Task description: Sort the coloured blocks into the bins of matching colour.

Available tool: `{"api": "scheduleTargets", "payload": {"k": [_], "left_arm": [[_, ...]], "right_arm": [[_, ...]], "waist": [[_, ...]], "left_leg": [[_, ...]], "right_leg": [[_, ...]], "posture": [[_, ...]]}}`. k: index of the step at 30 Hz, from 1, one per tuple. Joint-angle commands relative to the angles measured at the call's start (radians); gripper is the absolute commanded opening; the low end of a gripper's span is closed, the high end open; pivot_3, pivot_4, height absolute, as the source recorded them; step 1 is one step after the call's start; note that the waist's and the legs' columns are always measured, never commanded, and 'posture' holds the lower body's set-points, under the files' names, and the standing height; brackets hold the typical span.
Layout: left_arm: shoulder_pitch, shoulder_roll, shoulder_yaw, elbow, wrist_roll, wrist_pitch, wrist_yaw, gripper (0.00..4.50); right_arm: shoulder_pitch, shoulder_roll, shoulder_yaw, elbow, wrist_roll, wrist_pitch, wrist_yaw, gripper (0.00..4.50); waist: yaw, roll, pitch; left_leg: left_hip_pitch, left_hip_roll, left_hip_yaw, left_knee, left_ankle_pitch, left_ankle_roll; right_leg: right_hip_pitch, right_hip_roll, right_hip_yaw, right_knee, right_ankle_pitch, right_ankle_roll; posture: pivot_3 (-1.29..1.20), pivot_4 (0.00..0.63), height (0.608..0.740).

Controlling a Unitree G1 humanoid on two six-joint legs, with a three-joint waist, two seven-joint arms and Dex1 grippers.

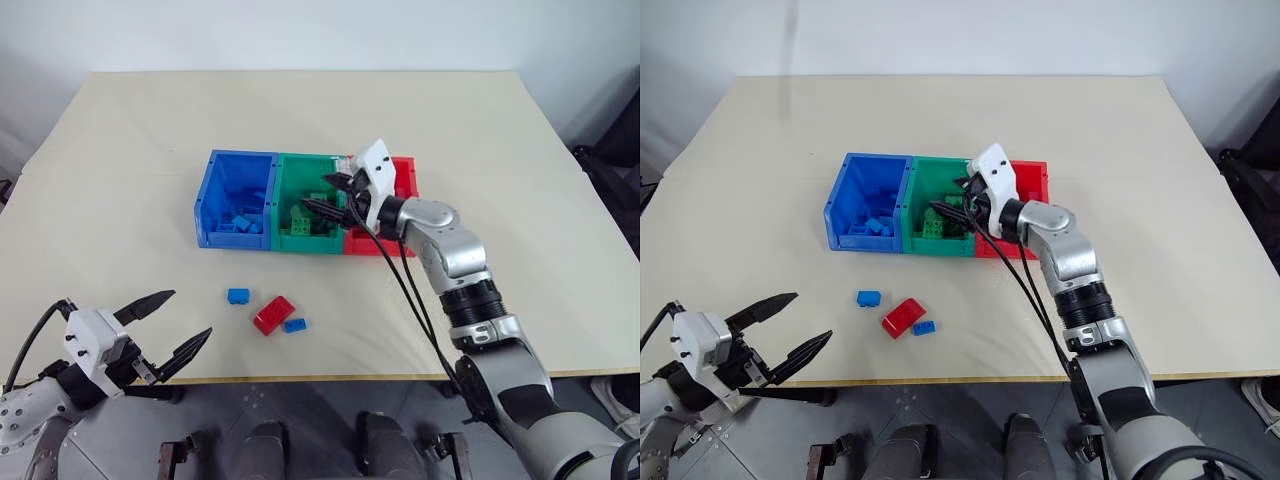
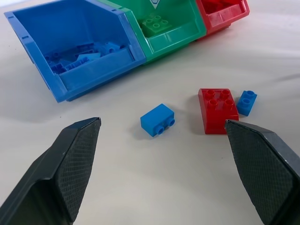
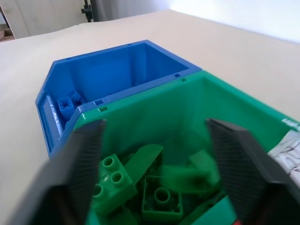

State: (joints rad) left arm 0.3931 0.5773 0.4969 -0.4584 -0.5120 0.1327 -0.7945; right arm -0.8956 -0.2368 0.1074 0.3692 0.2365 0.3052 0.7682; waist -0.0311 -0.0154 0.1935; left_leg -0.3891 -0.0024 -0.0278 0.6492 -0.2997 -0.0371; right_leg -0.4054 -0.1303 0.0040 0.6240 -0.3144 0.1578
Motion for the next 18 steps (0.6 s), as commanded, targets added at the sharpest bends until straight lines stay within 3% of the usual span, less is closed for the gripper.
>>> {"api": "scheduleTargets", "payload": {"k": [1, 8, 10, 14, 18], "left_arm": [[0.009, 0.011, 0.031, -0.018, -0.021, -0.004, -0.005, 4.5], [-0.049, 0.113, 0.044, 0.097, -0.036, 0.029, -0.097, 4.5], [-0.061, 0.149, 0.031, 0.127, -0.017, 0.019, -0.141, 4.5], [-0.115, 0.203, -0.019, 0.133, -0.021, 0.038, -0.2, 4.5], [-0.279, 0.278, -0.193, 0.034, -0.032, 0.179, -0.206, 4.5]], "right_arm": [[0.056, -0.071, -0.037, -0.083, 0.044, -0.071, 0.122, 4.48], [0.37, -0.289, -0.122, -0.26, 0.238, -0.253, 0.571, 4.48], [0.455, -0.36, -0.141, -0.272, 0.243, -0.274, 0.637, 4.48], [0.539, -0.434, -0.182, -0.278, 0.259, -0.264, 0.659, 4.48], [0.599, -0.457, -0.212, -0.307, 0.259, -0.255, 0.628, 4.48]], "waist": [[0.005, 0.0, 0.0], [0.006, 0.0, 0.0], [0.001, 0.0, 0.0], [-0.001, 0.0, 0.0], [0.013, 0.0, 0.0]], "left_leg": [[0.0, 0.0, 0.0, 0.0, 0.0, 0.0], [-0.001, 0.0, 0.0, 0.0, -0.001, 0.001], [0.0, 0.0, 0.0, 0.0, -0.001, 0.002], [0.004, 0.002, 0.004, 0.0, -0.001, 0.002], [0.004, 0.002, 0.003, 0.002, -0.001, 0.002]], "right_leg": [[0.0, 0.0, 0.0, 0.0, 0.0, 0.0], [0.002, 0.0, -0.001, -0.002, 0.0, 0.0], [0.003, 0.0, -0.001, -0.002, 0.0, 0.0], [0.004, 0.001, 0.0, -0.002, 0.0, 0.0], [0.004, 0.001, 0.0, -0.003, 0.0, 0.001]], "posture": [[0.0, 0.15, 0.74], [0.0, 0.15, 0.74], [0.0, 0.15, 0.74], [0.0, 0.15, 0.74], [0.0, 0.15, 0.74]]}}
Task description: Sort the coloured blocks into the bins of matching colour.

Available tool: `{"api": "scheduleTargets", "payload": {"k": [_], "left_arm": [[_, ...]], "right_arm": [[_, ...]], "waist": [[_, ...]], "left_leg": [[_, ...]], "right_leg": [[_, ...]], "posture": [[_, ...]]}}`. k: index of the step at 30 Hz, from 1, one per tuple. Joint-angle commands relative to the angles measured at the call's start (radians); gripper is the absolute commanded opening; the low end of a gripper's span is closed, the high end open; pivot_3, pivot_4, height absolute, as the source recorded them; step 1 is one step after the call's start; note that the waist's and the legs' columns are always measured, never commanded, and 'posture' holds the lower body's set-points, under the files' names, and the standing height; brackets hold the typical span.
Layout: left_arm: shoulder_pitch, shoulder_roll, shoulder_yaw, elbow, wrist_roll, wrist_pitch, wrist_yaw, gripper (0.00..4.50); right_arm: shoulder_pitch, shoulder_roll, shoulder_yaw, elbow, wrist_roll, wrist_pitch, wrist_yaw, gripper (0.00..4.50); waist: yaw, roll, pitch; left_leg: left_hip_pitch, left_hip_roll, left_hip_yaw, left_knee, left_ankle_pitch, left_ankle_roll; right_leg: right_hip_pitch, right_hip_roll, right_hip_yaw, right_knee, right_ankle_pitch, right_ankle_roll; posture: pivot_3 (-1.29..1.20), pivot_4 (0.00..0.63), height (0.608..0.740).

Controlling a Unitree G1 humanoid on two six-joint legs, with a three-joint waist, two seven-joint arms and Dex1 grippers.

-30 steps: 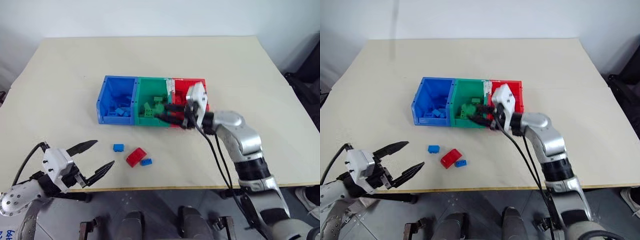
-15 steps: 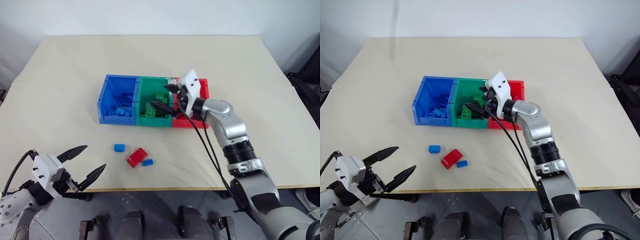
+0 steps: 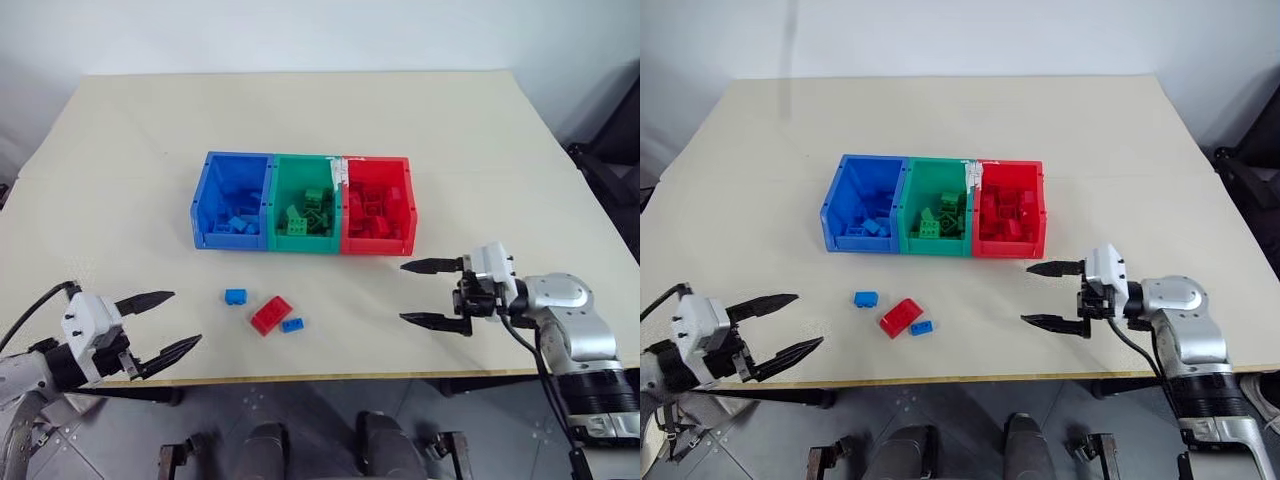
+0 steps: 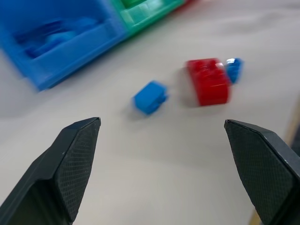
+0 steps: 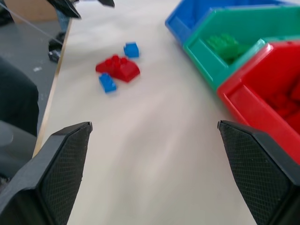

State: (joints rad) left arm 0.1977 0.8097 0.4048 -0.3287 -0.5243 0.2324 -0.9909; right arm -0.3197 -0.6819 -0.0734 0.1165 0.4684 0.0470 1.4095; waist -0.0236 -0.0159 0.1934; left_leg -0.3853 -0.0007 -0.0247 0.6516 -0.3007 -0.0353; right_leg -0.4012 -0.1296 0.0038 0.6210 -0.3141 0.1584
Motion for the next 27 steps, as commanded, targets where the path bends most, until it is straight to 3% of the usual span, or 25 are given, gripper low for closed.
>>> {"api": "scheduleTargets", "payload": {"k": [1, 6, 12, 21, 27], "left_arm": [[-0.136, 0.063, -0.159, -0.119, -0.008, 0.123, -0.006, 4.5], [-0.392, 0.086, -0.441, -0.169, 0.089, 0.301, 0.016, 4.5], [-0.662, 0.025, -0.762, -0.151, 0.252, 0.509, 0.058, 4.5], [-0.749, -0.02, -0.899, -0.071, 0.376, 0.559, 0.065, 4.5], [-0.76, -0.035, -0.927, -0.044, 0.4, 0.557, 0.037, 3.02]], "right_arm": [[0.035, -0.01, -0.032, -0.069, 0.029, 0.009, -0.022, 4.48], [0.066, -0.005, -0.016, -0.131, 0.028, 0.042, -0.052, 4.48], [0.112, -0.014, -0.007, -0.244, 0.047, 0.116, -0.09, 4.48], [0.158, -0.027, -0.014, -0.332, 0.056, 0.159, -0.125, 4.48], [0.152, -0.037, -0.011, -0.342, 0.053, 0.158, -0.126, 4.5]], "waist": [[0.007, 0.0, 0.0], [0.016, 0.0, 0.0], [0.023, 0.0, 0.0], [0.022, 0.0, 0.0], [0.024, 0.0, 0.0]], "left_leg": [[0.0, 0.0, -0.001, 0.001, 0.0, 0.0], [0.0, -0.001, -0.001, 0.001, 0.001, -0.001], [-0.001, -0.001, -0.001, 0.002, 0.001, -0.001], [-0.001, -0.001, -0.002, 0.005, 0.001, -0.001], [-0.001, -0.002, -0.004, 0.006, 0.0, -0.001]], "right_leg": [[0.001, 0.0, 0.0, 0.0, 0.0, 0.0], [0.002, 0.0, 0.0, 0.003, 0.001, 0.002], [0.002, 0.001, 0.001, 0.003, 0.001, 0.002], [0.002, 0.001, 0.001, 0.003, 0.001, 0.002], [0.005, 0.001, 0.0, 0.003, 0.001, 0.002]], "posture": [[0.0, 0.15, 0.74], [0.0, 0.15, 0.74], [0.0, 0.15, 0.74], [0.0, 0.15, 0.74], [0.0, 0.15, 0.74]]}}
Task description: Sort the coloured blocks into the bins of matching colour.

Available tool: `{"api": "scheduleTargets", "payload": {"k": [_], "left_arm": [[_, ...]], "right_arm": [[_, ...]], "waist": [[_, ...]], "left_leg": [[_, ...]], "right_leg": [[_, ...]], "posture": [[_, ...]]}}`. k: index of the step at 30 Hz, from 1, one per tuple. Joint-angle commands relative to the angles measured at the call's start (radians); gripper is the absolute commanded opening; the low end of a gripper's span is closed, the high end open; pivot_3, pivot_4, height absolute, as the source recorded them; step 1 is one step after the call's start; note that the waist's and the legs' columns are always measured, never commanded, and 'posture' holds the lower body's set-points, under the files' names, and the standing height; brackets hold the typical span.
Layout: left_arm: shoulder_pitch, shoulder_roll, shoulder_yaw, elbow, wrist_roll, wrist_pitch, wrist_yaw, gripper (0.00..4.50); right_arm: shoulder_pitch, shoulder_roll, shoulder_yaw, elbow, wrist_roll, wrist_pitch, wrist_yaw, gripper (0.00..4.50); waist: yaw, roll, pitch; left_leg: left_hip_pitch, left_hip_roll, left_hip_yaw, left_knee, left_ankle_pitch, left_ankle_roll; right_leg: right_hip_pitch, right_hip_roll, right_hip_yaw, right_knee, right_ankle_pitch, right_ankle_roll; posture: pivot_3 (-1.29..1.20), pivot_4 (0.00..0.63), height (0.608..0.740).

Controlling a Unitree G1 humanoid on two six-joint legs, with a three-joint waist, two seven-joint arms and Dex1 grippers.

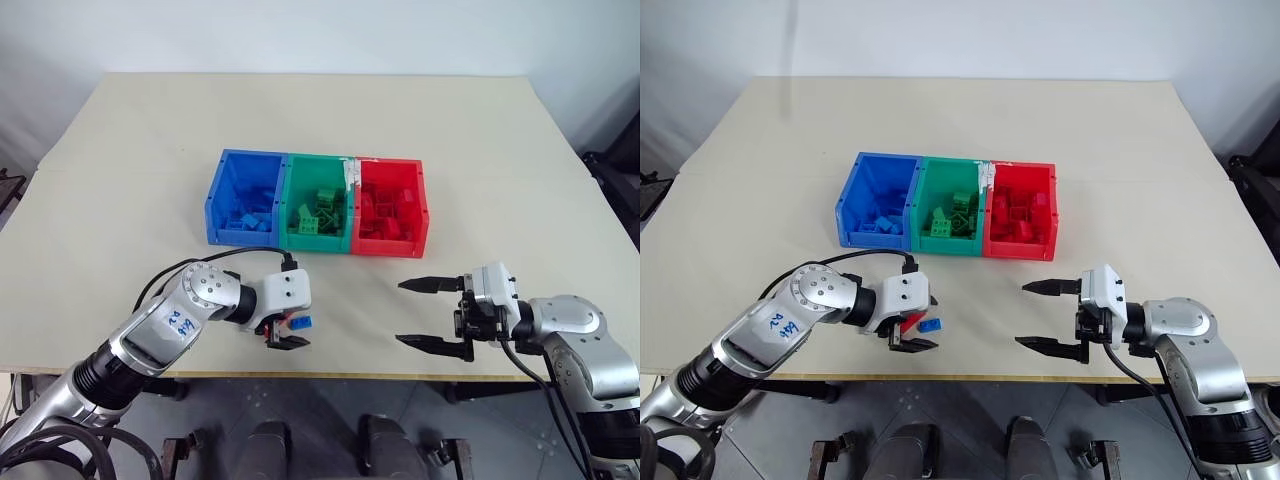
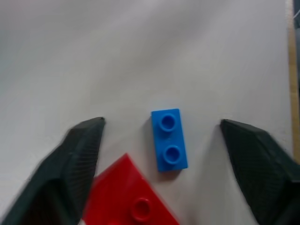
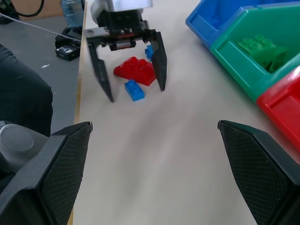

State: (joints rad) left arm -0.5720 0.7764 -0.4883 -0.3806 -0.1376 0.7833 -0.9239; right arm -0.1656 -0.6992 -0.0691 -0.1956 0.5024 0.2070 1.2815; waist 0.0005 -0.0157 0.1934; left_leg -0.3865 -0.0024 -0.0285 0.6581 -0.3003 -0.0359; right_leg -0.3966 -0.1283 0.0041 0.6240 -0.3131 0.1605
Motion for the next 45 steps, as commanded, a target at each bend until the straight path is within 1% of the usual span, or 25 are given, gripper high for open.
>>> {"api": "scheduleTargets", "payload": {"k": [1, 7, 9, 13, 15, 17, 19, 22, 24, 28, 30, 32, 34, 36, 39, 42, 44, 45], "left_arm": [[0.011, -0.002, -0.035, 0.01, 0.016, 0.003, -0.033, 2.74], [0.015, -0.021, -0.024, 0.029, 0.026, -0.02, -0.045, 0.95], [0.019, -0.022, -0.007, 0.029, 0.019, -0.019, -0.049, 0.45], [0.013, -0.053, 0.114, 0.004, -0.069, 0.035, -0.044, 0.45], [0.02, -0.088, 0.209, -0.005, -0.133, 0.055, -0.027, 0.45], [0.037, -0.117, 0.321, 0.004, -0.177, 0.036, 0.009, 0.45], [0.054, -0.127, 0.412, 0.022, -0.19, -0.007, 0.045, 0.45], [0.051, -0.134, 0.562, 0.063, -0.16, -0.01, 0.181, 0.45], [0.04, -0.143, 0.607, 0.086, -0.153, -0.019, 0.236, 0.45], [-0.044, -0.21, 0.673, 0.239, -0.123, -0.158, 0.368, 0.45], [-0.077, -0.236, 0.667, 0.306, -0.116, -0.198, 0.384, 0.45], [-0.104, -0.255, 0.651, 0.37, -0.13, -0.228, 0.36, 0.45], [-0.119, -0.267, 0.647, 0.414, -0.141, -0.243, 0.346, 1.18], [-0.131, -0.271, 0.638, 0.481, -0.137, -0.286, 0.322, 1.77], [-0.108, -0.253, 0.64, 0.497, -0.133, -0.326, 0.304, 2.79], [-0.018, -0.216, 0.671, 0.417, -0.163, -0.361, 0.251, 3.73], [0.076, -0.173, 0.696, 0.349, -0.185, -0.403, 0.187, 4.34], [0.133, -0.148, 0.711, 0.316, -0.193, -0.431, 0.155, 4.48]], "right_arm": [[-0.003, -0.021, -0.016, -0.031, 0.02, -0.002, 0.004, 4.5], [-0.01, -0.028, -0.013, -0.034, 0.024, -0.024, 0.029, 4.5], [-0.013, -0.026, -0.009, -0.035, 0.026, -0.029, 0.034, 4.5], [-0.022, -0.008, -0.007, -0.025, 0.029, -0.047, 0.039, 4.5], [-0.028, 0.008, -0.012, -0.02, 0.04, -0.049, 0.03, 4.5], [-0.041, 0.032, -0.024, -0.017, 0.066, -0.038, 0.005, 4.5], [-0.054, 0.057, -0.042, -0.018, 0.095, -0.024, -0.027, 4.5], [-0.088, 0.116, -0.087, -0.04, 0.171, 0.013, -0.122, 4.5], [-0.096, 0.134, -0.095, -0.045, 0.176, 0.008, -0.143, 4.5], [-0.116, 0.167, -0.09, -0.016, 0.128, -0.056, -0.184, 4.5], [-0.123, 0.165, -0.09, -0.002, 0.116, -0.069, -0.187, 4.5], [-0.134, 0.156, -0.09, 0.01, 0.111, -0.073, -0.183, 4.5], [-0.139, 0.149, -0.088, 0.017, 0.105, -0.08, -0.175, 4.5], [-0.15, 0.143, -0.081, 0.029, 0.098, -0.083, -0.166, 4.5], [-0.165, 0.145, -0.073, 0.04, 0.091, -0.086, -0.162, 4.5], [-0.169, 0.145, -0.064, 0.052, 0.083, -0.091, -0.149, 4.5], [-0.173, 0.142, -0.054, 0.067, 0.074, -0.099, -0.13, 4.5], [-0.173, 0.14, -0.048, 0.074, 0.069, -0.104, -0.117, 4.5]], "waist": [[0.0, 0.0, 0.0], [0.0, 0.0, 0.0], [0.001, 0.0, 0.0], [0.001, 0.0, 0.0], [0.0, 0.0, 0.0], [0.0, 0.0, 0.0], [-0.002, 0.0, 0.0], [-0.003, 0.0, 0.0], [-0.002, 0.0, 0.0], [0.014, 0.0, 0.0], [0.019, 0.0, 0.0], [0.022, 0.0, 0.0], [0.02, 0.0, 0.0], [0.02, 0.0, 0.0], [0.013, 0.0, 0.0], [-0.001, 0.0, 0.0], [-0.011, 0.0, 0.0], [-0.012, 0.0, 0.0]], "left_leg": [[0.0, 0.0, 0.0, 0.0, 0.0, 0.0], [0.0, 0.0, -0.001, 0.001, 0.0, 0.0], [0.0, 0.0, -0.001, 0.001, 0.0, 0.0], [0.0, 0.0, -0.001, 0.001, 0.0, 0.0], [0.0, 0.0, -0.001, 0.001, 0.0, 0.0], [0.0, 0.0, -0.001, 0.002, 0.0, 0.0], [0.0, 0.0, -0.002, 0.002, 0.0, 0.0], [0.0, 0.0, -0.002, 0.002, 0.0, 0.0], [0.0, 0.0, -0.002, 0.002, 0.0, -0.001], [-0.001, -0.001, -0.003, 0.004, 0.0, -0.001], [-0.002, -0.002, -0.003, 0.005, 0.0, 0.0], [-0.002, -0.002, -0.003, 0.005, 0.0, 0.0], [-0.002, -0.002, -0.003, 0.005, 0.0, 0.0], [-0.002, -0.002, -0.002, 0.005, 0.0, 0.0], [-0.002, -0.002, -0.002, 0.005, 0.0, 0.0], [-0.002, -0.001, -0.002, 0.004, 0.0, 0.0], [-0.001, -0.001, -0.002, 0.003, 0.0, 0.0], [-0.001, -0.001, -0.002, 0.002, 0.0, 0.0]], "right_leg": [[0.0, 0.0, 0.0, 0.0, 0.0, 0.0], [0.001, 0.0, 0.0, 0.0, 0.0, 0.0], [0.001, 0.0, 0.0, 0.0, 0.0, 0.0], [0.001, 0.0, 0.0, 0.0, 0.0, 0.0], [0.001, 0.0, -0.001, 0.0, 0.0, 0.0], [0.001, 0.0, -0.001, 0.001, 0.0, 0.0], [0.001, 0.0, -0.001, 0.001, 0.0, 0.0], [0.0, 0.0, -0.001, 0.001, 0.0, 0.0], [0.0, 0.0, -0.001, 0.002, 0.0, 0.0], [0.001, -0.001, -0.002, 0.002, 0.001, 0.001], [0.001, -0.001, -0.002, 0.001, 0.001, 0.002], [0.001, -0.001, -0.002, 0.001, 0.001, 0.003], [0.001, -0.001, -0.002, 0.001, 0.001, 0.003], [0.001, -0.001, -0.002, 0.001, 0.001, 0.003], [0.0, -0.001, -0.002, 0.001, 0.001, 0.003], [0.0, -0.001, -0.002, 0.001, 0.001, 0.003], [0.0, -0.001, -0.001, 0.001, 0.001, 0.002], [0.0, -0.001, -0.001, 0.001, 0.001, 0.002]], "posture": [[0.0, 0.15, 0.74], [0.0, 0.15, 0.74], [0.0, 0.15, 0.74], [0.0, 0.15, 0.74], [0.0, 0.15, 0.74], [0.0, 0.15, 0.74], [0.0, 0.15, 0.74], [0.0, 0.15, 0.74], [0.0, 0.15, 0.74], [0.0, 0.15, 0.74], [0.0, 0.15, 0.74], [0.0, 0.15, 0.74], [0.0, 0.15, 0.74], [0.0, 0.15, 0.74], [0.0, 0.15, 0.74], [0.0, 0.15, 0.74], [0.0, 0.15, 0.74], [0.0, 0.15, 0.74]]}}
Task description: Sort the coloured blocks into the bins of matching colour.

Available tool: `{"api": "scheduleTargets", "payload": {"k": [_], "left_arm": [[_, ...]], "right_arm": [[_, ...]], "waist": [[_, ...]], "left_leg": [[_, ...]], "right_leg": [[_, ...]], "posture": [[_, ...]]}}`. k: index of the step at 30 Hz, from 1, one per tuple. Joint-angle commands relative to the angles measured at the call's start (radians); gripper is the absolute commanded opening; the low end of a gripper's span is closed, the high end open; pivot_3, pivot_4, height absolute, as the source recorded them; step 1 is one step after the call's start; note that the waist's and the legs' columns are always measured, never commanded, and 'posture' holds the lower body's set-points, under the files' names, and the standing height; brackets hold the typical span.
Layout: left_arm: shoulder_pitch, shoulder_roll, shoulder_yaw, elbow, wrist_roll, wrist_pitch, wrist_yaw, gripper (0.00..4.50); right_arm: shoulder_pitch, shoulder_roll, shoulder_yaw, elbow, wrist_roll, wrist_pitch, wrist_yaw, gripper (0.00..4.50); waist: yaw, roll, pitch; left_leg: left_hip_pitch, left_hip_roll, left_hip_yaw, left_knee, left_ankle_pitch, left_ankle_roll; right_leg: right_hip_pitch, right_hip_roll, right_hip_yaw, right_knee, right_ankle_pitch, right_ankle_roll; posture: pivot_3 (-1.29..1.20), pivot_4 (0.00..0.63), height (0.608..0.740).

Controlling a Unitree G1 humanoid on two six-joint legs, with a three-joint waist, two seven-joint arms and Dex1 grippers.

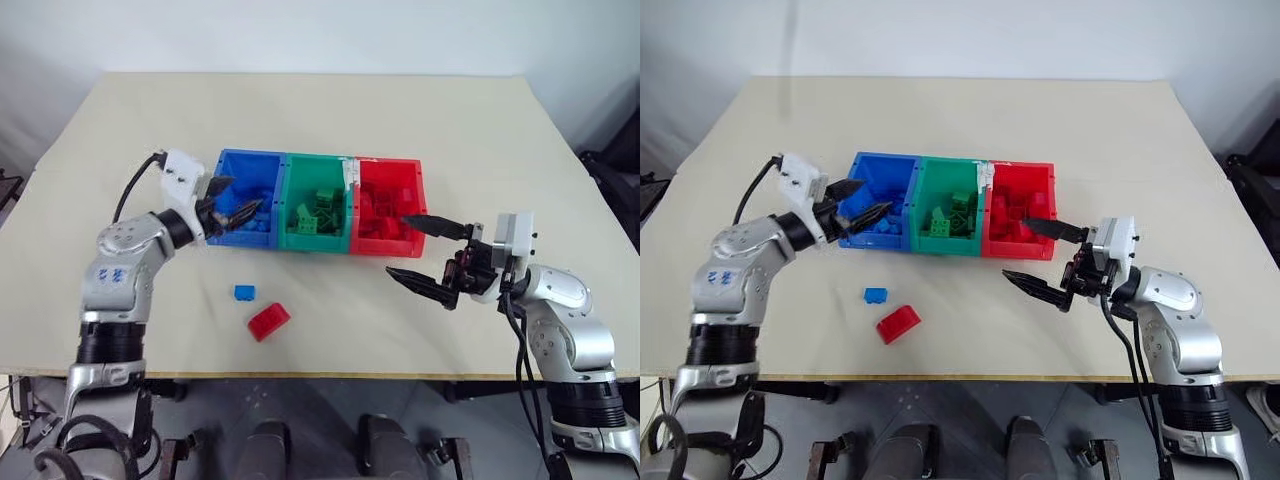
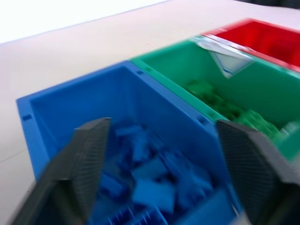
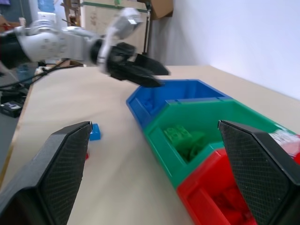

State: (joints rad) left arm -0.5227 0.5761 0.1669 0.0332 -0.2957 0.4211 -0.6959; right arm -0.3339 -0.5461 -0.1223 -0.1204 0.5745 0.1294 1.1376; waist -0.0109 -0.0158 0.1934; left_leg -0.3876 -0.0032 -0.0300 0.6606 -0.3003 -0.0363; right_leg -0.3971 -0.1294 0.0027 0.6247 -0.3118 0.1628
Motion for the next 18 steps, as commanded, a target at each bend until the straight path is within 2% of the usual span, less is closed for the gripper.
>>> {"api": "scheduleTargets", "payload": {"k": [1, 7, 12, 15, 18], "left_arm": [[0.143, 0.075, 0.078, -0.134, -0.05, -0.086, -0.108, 4.48], [0.553, 0.148, 0.326, -0.288, -0.173, -0.173, -0.282, 4.48], [0.758, 0.154, 0.5, -0.273, -0.201, -0.238, -0.335, 4.48], [0.811, 0.172, 0.514, -0.303, -0.206, -0.243, -0.36, 4.48], [0.824, 0.215, 0.446, -0.416, -0.235, -0.15, -0.36, 4.48]], "right_arm": [[-0.006, -0.015, 0.012, 0.007, -0.009, -0.033, 0.041, 4.5], [-0.02, -0.034, 0.044, 0.056, -0.028, -0.063, 0.128, 4.5], [-0.039, -0.056, 0.086, 0.109, -0.058, -0.102, 0.224, 4.5], [-0.042, -0.063, 0.095, 0.125, -0.063, -0.111, 0.255, 4.5], [-0.046, -0.068, 0.094, 0.133, -0.061, -0.107, 0.271, 4.5]], "waist": [[-0.003, 0.0, 0.0], [-0.016, 0.001, 0.0], [-0.01, 0.0, 0.0], [-0.003, 0.0, 0.0], [0.006, 0.0, 0.0]], "left_leg": [[0.0, 0.0, 0.0, 0.0, 0.0, 0.0], [0.0, 0.001, 0.001, -0.002, -0.001, 0.0], [0.001, 0.001, 0.001, -0.002, -0.002, 0.002], [0.001, 0.001, 0.001, -0.002, -0.004, 0.005], [0.001, 0.001, 0.001, -0.001, -0.004, 0.005]], "right_leg": [[0.0, 0.0, 0.0, 0.0, 0.0, 0.0], [0.0, -0.001, 0.001, -0.001, 0.0, -0.001], [0.0, -0.001, 0.0, -0.005, -0.001, -0.001], [0.001, -0.002, 0.0, -0.005, -0.001, -0.001], [0.001, -0.002, 0.0, -0.005, -0.001, -0.001]], "posture": [[0.0, 0.15, 0.74], [0.0, 0.15, 0.74], [0.0, 0.15, 0.74], [0.0, 0.15, 0.74], [0.0, 0.15, 0.74]]}}
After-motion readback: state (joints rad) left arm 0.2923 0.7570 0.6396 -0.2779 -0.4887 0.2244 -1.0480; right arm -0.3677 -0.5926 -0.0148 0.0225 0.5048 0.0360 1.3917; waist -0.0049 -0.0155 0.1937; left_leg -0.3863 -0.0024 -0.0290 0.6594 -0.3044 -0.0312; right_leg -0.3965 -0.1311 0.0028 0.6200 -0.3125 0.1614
